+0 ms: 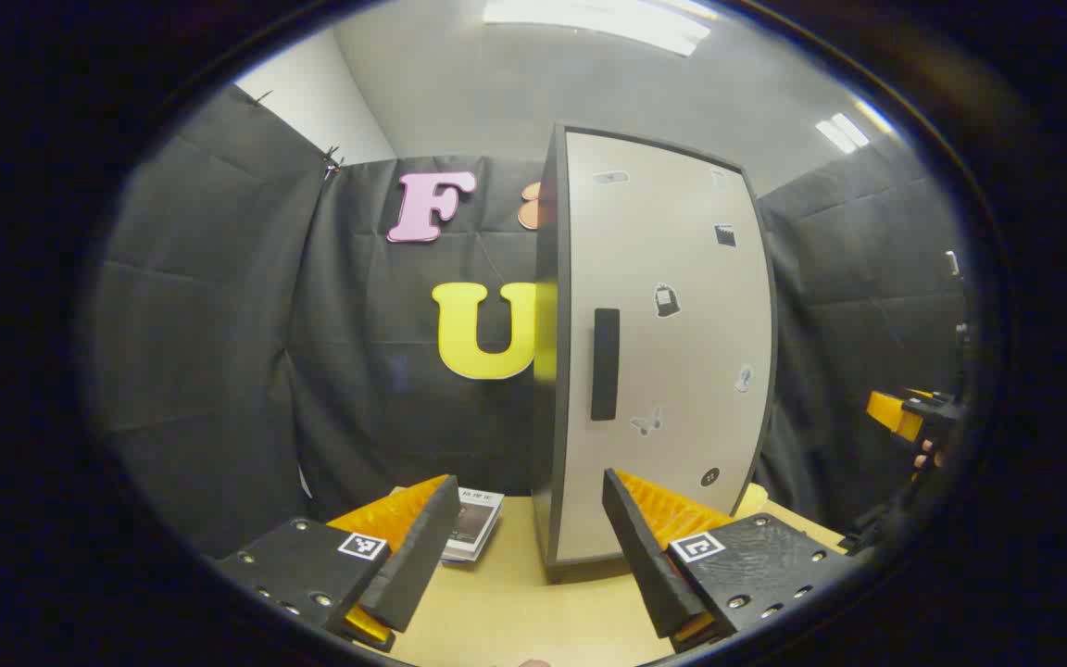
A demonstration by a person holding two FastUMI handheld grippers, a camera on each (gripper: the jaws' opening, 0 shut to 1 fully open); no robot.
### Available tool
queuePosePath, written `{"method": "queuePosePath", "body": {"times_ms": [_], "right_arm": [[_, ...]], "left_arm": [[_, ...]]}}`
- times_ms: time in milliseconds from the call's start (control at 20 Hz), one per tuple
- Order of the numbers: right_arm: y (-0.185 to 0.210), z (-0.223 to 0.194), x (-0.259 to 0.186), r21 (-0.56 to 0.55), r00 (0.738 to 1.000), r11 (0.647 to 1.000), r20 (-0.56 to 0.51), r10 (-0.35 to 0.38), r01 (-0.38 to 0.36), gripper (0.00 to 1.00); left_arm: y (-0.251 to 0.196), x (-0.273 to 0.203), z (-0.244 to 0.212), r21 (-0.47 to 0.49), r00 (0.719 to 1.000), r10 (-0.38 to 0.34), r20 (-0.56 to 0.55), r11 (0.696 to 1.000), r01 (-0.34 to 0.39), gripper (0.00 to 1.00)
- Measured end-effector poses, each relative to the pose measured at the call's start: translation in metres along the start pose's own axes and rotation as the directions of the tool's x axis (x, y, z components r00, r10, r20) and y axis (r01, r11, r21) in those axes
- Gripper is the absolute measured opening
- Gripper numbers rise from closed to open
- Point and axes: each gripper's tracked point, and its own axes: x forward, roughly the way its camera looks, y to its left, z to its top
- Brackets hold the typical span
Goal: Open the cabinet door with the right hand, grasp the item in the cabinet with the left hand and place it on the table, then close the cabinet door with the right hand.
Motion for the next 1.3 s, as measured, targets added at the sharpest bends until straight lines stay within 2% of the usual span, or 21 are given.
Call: {"method": "queuePosePath", "body": {"times_ms": [50, 100, 150, 450, 500, 550, 650, 700, 750, 800, 950, 1000, 1050, 1150, 1200, 1300], "right_arm": [[-0.001, 0.001, -0.003, 0.002, 1.0, 1.0, 0.002, -0.001, 0.001, 0.93], [-0.003, 0.001, -0.004, 0.001, 1.0, 1.0, 0.0, -0.003, 0.003, 0.93], [-0.004, 0.0, -0.007, -0.003, 1.0, 1.0, -0.003, -0.003, 0.003, 0.98], [-0.004, -0.001, -0.012, -0.006, 1.0, 1.0, -0.025, 0.002, -0.003, 0.98], [-0.003, 0.0, -0.012, -0.002, 1.0, 1.0, -0.026, 0.005, -0.005, 0.92], [0.0, 0.001, -0.011, 0.004, 1.0, 1.0, -0.027, 0.012, -0.012, 0.98], [0.004, 0.002, -0.009, 0.007, 0.999, 1.0, -0.03, 0.023, -0.023, 0.98], [0.008, 0.002, -0.008, 0.003, 0.999, 1.0, -0.033, 0.03, -0.03, 0.98], [0.012, 0.003, -0.006, -0.003, 0.999, 0.999, -0.037, 0.039, -0.039, 0.92], [0.015, 0.003, -0.004, -0.009, 0.998, 0.999, -0.039, 0.046, -0.047, 0.98], [0.03, 0.003, 0.002, -0.014, 0.996, 0.997, -0.053, 0.077, -0.077, 0.98], [0.037, 0.002, 0.004, -0.011, 0.994, 0.996, -0.059, 0.093, -0.094, 0.93], [0.043, 0.003, 0.006, -0.011, 0.992, 0.994, -0.064, 0.107, -0.108, 0.98], [0.052, 0.004, 0.01, -0.02, 0.99, 0.993, -0.079, 0.118, -0.12, 0.98], [0.057, 0.006, 0.013, -0.021, 0.989, 0.992, -0.084, 0.124, -0.126, 0.98], [0.068, 0.011, 0.019, -0.007, 0.986, 0.99, -0.091, 0.139, -0.14, 0.98]], "left_arm": [[0.003, -0.004, -0.002, -0.003, 1.0, 0.004, -0.004, 1.0, -0.004, 0.95], [0.006, -0.006, -0.004, -0.005, 1.0, 0.009, -0.006, 1.0, -0.009, 0.92], [0.009, -0.007, -0.007, -0.006, 1.0, 0.013, -0.01, 1.0, -0.013, 0.92], [0.011, -0.011, -0.01, 0.0, 0.999, 0.03, -0.013, 1.0, -0.03, 0.95], [0.011, -0.012, -0.011, 0.001, 0.999, 0.032, -0.011, 0.999, -0.032, 0.92], [0.011, -0.014, -0.011, 0.002, 0.999, 0.036, -0.01, 0.999, -0.036, 0.92], [0.013, -0.016, -0.015, 0.005, 0.999, 0.048, -0.013, 0.999, -0.048, 0.95], [0.016, -0.019, -0.019, 0.005, 0.998, 0.057, -0.018, 0.998, -0.057, 0.92], [0.018, -0.022, -0.023, 0.003, 0.998, 0.064, -0.023, 0.998, -0.064, 0.92], [0.02, -0.023, -0.026, 0.0, 0.997, 0.073, -0.03, 0.997, -0.073, 0.92], [0.029, -0.031, -0.036, 0.003, 0.994, 0.099, -0.049, 0.995, -0.099, 0.92], [0.03, -0.034, -0.038, 0.002, 0.993, 0.106, -0.052, 0.994, -0.106, 0.95], [0.032, -0.036, -0.038, -0.001, 0.992, 0.112, -0.053, 0.994, -0.112, 0.95], [0.037, -0.039, -0.041, -0.005, 0.991, 0.124, -0.058, 0.992, -0.125, 0.95], [0.04, -0.04, -0.044, -0.003, 0.989, 0.133, -0.064, 0.991, -0.134, 0.92], [0.045, -0.044, -0.049, 0.004, 0.986, 0.148, -0.079, 0.989, -0.148, 0.95]]}}
